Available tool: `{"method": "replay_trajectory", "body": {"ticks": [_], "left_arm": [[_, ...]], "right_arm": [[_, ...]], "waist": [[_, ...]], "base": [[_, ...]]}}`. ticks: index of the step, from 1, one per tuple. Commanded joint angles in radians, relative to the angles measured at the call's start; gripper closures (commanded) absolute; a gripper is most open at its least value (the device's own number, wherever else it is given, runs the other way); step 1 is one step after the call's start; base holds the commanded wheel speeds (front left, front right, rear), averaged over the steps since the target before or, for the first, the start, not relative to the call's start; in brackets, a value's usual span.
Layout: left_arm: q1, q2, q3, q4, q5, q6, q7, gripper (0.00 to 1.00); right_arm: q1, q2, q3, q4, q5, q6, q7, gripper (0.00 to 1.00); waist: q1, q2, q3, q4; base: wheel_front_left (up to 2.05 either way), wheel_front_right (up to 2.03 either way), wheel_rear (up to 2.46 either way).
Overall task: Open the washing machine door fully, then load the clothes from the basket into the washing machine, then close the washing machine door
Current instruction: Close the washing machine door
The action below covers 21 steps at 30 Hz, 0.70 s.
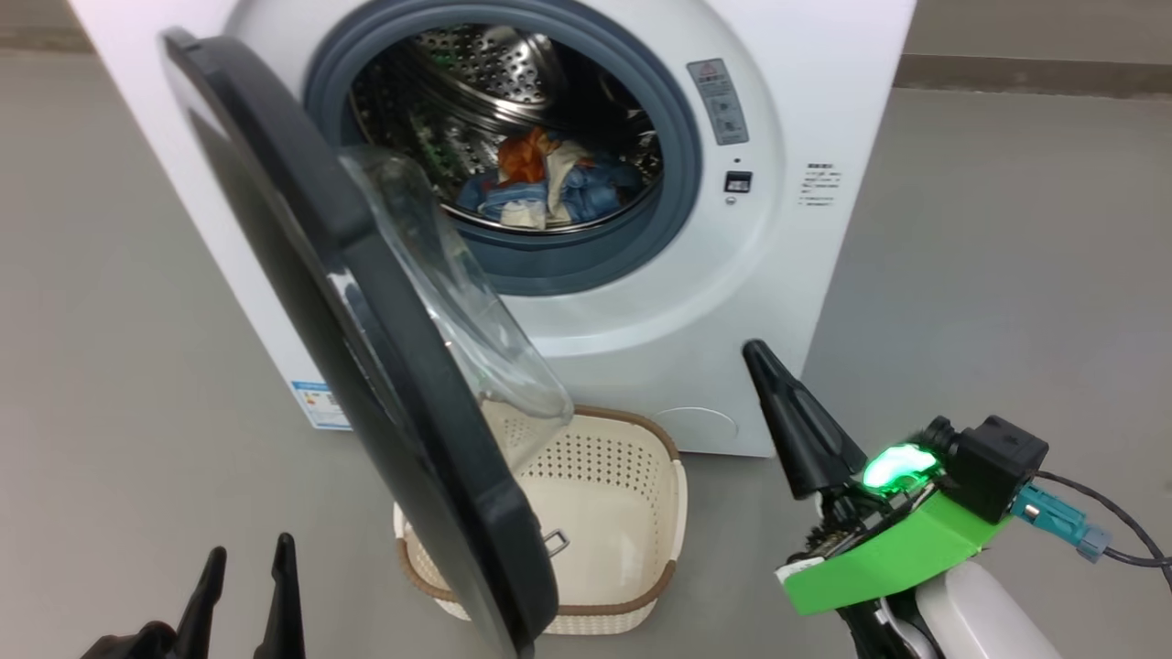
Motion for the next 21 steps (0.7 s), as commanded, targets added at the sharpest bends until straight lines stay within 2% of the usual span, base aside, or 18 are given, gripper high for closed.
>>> {"method": "replay_trajectory", "body": {"ticks": [1,7,13,16,19,21], "left_arm": [[-0.040,0.010,0.028,-0.015,-0.010,-0.002,-0.014,0.00],[-0.042,0.008,0.022,-0.006,-0.013,-0.002,-0.014,0.00],[-0.044,0.008,0.025,-0.001,-0.014,-0.002,-0.014,0.00],[-0.046,0.008,0.027,0.000,-0.013,-0.002,-0.014,0.00],[-0.048,0.007,0.026,0.002,-0.012,-0.002,-0.014,0.00],[-0.048,0.006,0.027,0.002,-0.012,-0.002,-0.014,0.00]], "right_arm": [[-0.030,0.009,0.032,-0.052,0.017,0.002,-0.005,1.00],[-0.039,0.020,0.099,-0.196,0.022,0.002,-0.005,1.00],[-0.042,0.017,0.185,-0.269,0.031,0.002,-0.005,1.00],[-0.058,-0.008,0.284,-0.289,0.039,0.002,-0.005,1.00],[-0.111,-0.075,0.440,-0.281,0.028,0.002,-0.005,1.00],[-0.132,-0.095,0.495,-0.269,0.049,0.002,-0.005,1.00]], "waist": [[0.0000,0.0000,-0.001,0.017],[0.0000,0.0000,-0.010,0.038],[0.0000,0.0000,-0.016,0.049],[0.0000,0.0000,-0.019,0.052],[0.0000,0.0000,-0.020,0.056],[0.0000,0.0000,-0.020,0.058]], "base": [[0.00,0.00,0.00],[0.00,0.00,0.00],[0.00,0.00,0.00],[0.00,0.00,0.00],[0.00,0.00,0.00],[0.00,0.00,0.00]]}}
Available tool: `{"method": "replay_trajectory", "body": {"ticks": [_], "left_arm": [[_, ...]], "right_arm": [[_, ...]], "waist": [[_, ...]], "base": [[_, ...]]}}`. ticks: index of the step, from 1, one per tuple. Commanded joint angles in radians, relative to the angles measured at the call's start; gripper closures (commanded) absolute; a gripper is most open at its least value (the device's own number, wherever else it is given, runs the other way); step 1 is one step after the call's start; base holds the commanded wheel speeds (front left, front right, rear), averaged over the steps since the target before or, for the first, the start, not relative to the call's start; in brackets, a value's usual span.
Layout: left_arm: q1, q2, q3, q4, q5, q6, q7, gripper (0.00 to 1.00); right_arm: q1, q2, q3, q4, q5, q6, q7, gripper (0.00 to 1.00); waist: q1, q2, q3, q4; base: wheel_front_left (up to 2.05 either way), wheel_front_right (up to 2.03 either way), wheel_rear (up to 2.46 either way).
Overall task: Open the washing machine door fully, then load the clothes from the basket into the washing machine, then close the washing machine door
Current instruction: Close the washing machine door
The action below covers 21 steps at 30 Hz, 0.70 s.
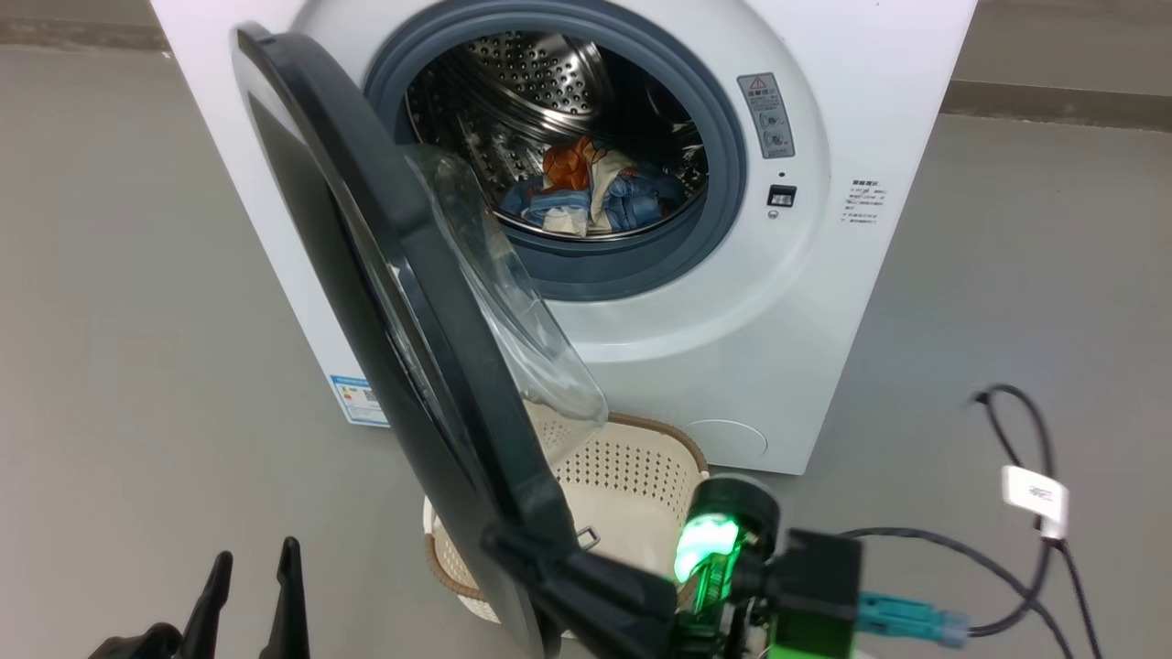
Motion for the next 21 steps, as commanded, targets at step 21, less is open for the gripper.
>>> {"method": "replay_trajectory", "body": {"ticks": [21], "left_arm": [[-0.046,-0.002,0.048,-0.020,0.000,-0.002,-0.013,0.00]], "right_arm": [[-0.183,-0.015,0.337,0.349,0.085,0.001,-0.005,1.00]], "waist": [[0.0000,-0.0001,0.009,0.014]], "base": [[0.00,0.00,0.00]]}}
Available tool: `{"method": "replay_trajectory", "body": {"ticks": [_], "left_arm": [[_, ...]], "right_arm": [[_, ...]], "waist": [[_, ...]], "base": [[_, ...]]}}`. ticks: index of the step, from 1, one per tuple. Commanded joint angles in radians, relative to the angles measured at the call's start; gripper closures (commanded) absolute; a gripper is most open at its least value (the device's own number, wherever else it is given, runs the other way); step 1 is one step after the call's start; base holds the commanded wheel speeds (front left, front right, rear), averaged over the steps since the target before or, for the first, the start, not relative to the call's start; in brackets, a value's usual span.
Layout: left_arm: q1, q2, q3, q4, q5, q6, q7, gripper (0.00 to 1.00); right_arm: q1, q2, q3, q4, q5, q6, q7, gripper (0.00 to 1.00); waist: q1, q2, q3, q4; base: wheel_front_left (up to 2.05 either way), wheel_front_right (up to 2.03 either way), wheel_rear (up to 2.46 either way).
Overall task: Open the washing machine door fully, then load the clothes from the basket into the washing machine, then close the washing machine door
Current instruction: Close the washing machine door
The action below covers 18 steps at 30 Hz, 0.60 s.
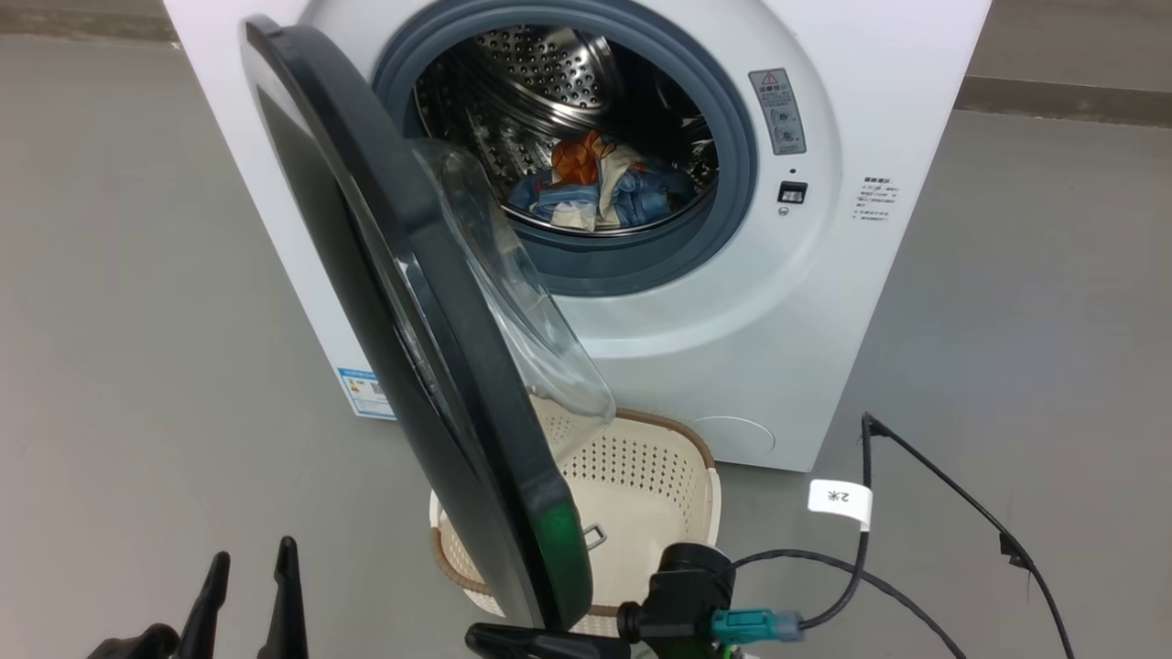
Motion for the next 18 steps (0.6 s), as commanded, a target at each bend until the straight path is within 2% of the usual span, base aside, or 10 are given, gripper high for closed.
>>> {"method": "replay_trajectory", "body": {"ticks": [1,11,18], "left_arm": [[-0.044,0.009,0.037,-0.023,0.000,-0.002,-0.011,0.00],[-0.042,0.005,0.041,-0.023,0.000,-0.002,-0.011,0.00],[-0.039,0.005,0.043,-0.023,0.002,-0.002,-0.011,0.00]], "right_arm": [[-0.015,0.024,-0.003,0.004,0.005,0.001,-0.005,1.00],[-0.019,0.034,-0.031,0.113,-0.003,0.001,-0.005,1.00],[0.036,0.018,-0.157,0.186,-0.029,0.001,-0.005,1.00]], "waist": [[0.0000,0.0000,0.003,0.005],[0.0000,0.0000,0.012,0.012],[0.0000,0.0000,0.013,0.000]], "base": [[0.00,0.00,0.00],[0.00,0.00,0.00],[0.00,0.00,0.00]]}}
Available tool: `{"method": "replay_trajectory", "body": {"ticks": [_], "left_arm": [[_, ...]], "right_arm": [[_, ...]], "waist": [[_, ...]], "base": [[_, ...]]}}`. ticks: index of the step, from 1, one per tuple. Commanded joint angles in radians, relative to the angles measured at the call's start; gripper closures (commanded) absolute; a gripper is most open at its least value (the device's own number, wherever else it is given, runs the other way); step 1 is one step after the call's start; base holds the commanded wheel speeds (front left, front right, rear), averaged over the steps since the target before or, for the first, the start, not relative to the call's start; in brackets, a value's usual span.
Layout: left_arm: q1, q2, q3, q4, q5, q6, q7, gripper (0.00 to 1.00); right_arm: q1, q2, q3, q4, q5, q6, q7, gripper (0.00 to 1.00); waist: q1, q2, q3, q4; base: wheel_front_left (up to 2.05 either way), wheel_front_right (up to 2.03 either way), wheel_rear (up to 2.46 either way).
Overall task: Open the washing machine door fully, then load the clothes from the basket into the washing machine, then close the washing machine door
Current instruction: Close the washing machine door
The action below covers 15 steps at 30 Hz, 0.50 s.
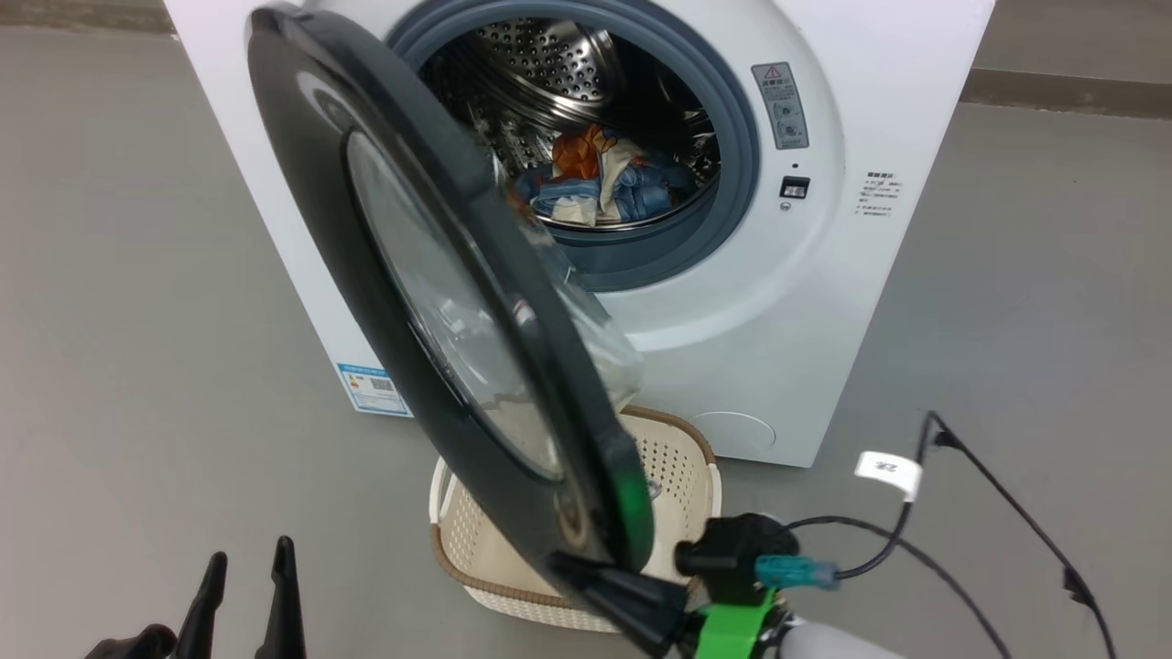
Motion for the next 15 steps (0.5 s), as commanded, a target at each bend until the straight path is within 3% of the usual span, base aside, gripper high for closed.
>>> {"method": "replay_trajectory", "body": {"ticks": [1,15], "left_arm": [[-0.039,0.009,0.035,-0.024,0.002,-0.002,-0.011,0.00],[-0.073,0.031,0.014,-0.030,0.002,-0.002,-0.011,0.00]], "right_arm": [[0.013,-0.011,-0.032,-0.004,-0.010,0.000,-0.005,1.00],[-0.006,-0.039,-0.272,0.050,-0.054,0.000,-0.005,1.00]], "waist": [[0.0000,0.0000,0.002,-0.005],[0.0000,0.0000,0.062,-0.048]], "base": [[0.00,0.00,0.00],[0.00,0.00,0.00]]}}
